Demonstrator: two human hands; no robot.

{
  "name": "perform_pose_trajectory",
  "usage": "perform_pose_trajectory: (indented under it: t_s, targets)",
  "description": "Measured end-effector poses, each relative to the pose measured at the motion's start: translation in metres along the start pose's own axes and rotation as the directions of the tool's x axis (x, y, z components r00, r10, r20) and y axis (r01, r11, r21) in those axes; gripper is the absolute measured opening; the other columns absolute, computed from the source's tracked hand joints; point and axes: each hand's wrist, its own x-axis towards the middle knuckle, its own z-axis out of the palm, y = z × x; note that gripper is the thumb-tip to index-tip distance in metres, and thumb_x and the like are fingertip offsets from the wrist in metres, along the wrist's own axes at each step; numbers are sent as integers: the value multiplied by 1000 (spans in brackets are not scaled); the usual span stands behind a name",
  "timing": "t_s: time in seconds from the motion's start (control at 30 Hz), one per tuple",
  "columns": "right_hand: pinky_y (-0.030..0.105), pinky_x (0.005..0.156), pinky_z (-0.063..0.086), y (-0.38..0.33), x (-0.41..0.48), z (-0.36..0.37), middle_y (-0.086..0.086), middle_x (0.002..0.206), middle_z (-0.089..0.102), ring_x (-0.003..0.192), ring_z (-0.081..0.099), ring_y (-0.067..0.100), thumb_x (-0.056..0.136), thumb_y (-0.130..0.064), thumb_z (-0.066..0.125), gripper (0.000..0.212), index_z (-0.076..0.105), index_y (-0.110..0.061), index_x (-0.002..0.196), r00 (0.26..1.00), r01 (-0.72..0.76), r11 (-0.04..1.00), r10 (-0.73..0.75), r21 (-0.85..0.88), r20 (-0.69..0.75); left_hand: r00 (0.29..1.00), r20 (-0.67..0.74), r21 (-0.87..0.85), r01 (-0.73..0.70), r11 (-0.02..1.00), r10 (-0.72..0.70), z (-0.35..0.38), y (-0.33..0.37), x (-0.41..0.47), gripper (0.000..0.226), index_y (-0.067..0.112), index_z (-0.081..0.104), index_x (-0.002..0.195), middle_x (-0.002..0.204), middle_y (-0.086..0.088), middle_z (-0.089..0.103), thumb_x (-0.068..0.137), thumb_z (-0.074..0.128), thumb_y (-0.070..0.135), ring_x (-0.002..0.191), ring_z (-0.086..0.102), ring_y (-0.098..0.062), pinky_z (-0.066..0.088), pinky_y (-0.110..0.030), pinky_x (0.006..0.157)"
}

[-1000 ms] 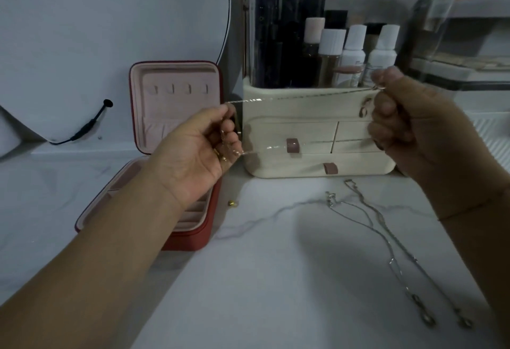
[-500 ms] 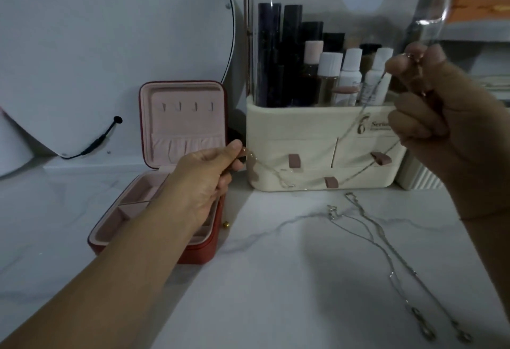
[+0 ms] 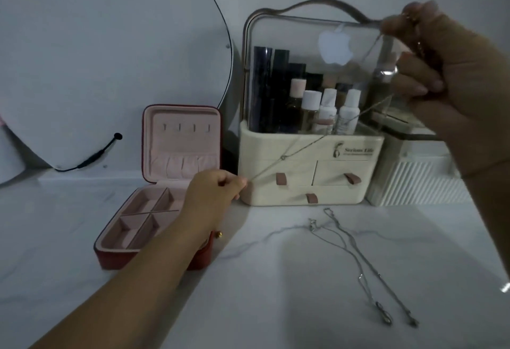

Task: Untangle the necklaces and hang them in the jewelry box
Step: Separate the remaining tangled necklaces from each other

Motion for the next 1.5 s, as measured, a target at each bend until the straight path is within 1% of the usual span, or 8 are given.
perform_pose_trajectory:
  t_s: [0.2, 0.37, 0.57, 0.83, 1.03, 1.13, 1.3, 1.5]
  targets:
    - [14, 38, 28, -9, 4, 34, -1, 92, 70, 39, 22, 5, 98, -20, 49, 15, 59, -15, 89, 999, -18, 993, 21, -114, 26, 973, 204, 81, -129, 988, 110, 7, 2, -8, 22, 13, 66, 70, 57, 4, 56, 88, 63, 25, 46, 45, 1, 35, -9, 44]
    - [16, 40, 29, -1, 8, 59, 3, 93, 71, 39, 25, 5, 97, -18, 49, 13, 60, -10, 94, 993, -45, 977, 67, -208, 101, 920, 353, -186, -108, 976, 169, 8, 7, -13, 7, 22, 72, 88, 86, 2, 75, 86, 66, 18, 82, 67, -4, 45, -9, 74]
    - [16, 39, 28, 4, 12, 71, 4, 94, 71, 40, 23, 6, 97, -18, 49, 14, 57, -6, 97, 987, -63, 969, 96, -239, 129, 801, 513, -382, -109, 918, 309, 5, 24, -21, 33, 25, 73, 96, 99, 6, 74, 76, 57, 47, 97, 66, -6, 50, -21, 85]
    - [17, 40, 29, 7, 17, 63, 5, 95, 72, 39, 24, 6, 97, -18, 50, 14, 60, -8, 95, 995, -85, 970, 95, -228, 35, 779, 572, -496, 79, 865, 257, 3, 26, -20, 58, 10, 74, 86, 81, -13, 73, 88, 35, 53, 76, 69, -21, 52, -25, 71]
    - [17, 40, 29, 9, 18, 53, 6, 97, 72, 40, 23, 6, 96, -19, 53, 13, 61, -9, 94, 994, -107, 970, 104, -218, -25, 766, 576, -455, 9, 891, 286, 4, 25, -25, 26, 13, 73, 93, 85, -5, 74, 74, 67, 29, 81, 68, -15, 51, -21, 72]
    - [17, 40, 30, 10, 18, 53, 7, 97, 72, 39, 24, 6, 96, -19, 54, 13, 62, -9, 93, 994, -111, 971, 108, -209, -25, 810, 535, -407, -4, 913, 242, 7, 20, -23, 19, 18, 72, 95, 90, 2, 74, 76, 72, 20, 86, 67, -9, 49, -20, 77]
    - [17, 41, 30, 8, 17, 61, 5, 96, 72, 40, 24, 6, 97, -18, 51, 13, 60, -9, 95, 994, -103, 970, 108, -221, 15, 863, 466, -442, 34, 896, 197, 12, 17, -21, 24, 15, 69, 100, 102, -5, 72, 78, 72, 6, 92, 68, -8, 50, -15, 78]
    - [17, 41, 28, 6, 18, 69, 5, 95, 72, 40, 22, 7, 97, -18, 50, 13, 60, -10, 93, 994, -94, 973, 102, -210, 31, 866, 454, -417, 0, 909, 208, 15, 17, -23, 25, 13, 70, 102, 94, 1, 74, 77, 73, 8, 87, 69, -5, 48, -11, 73]
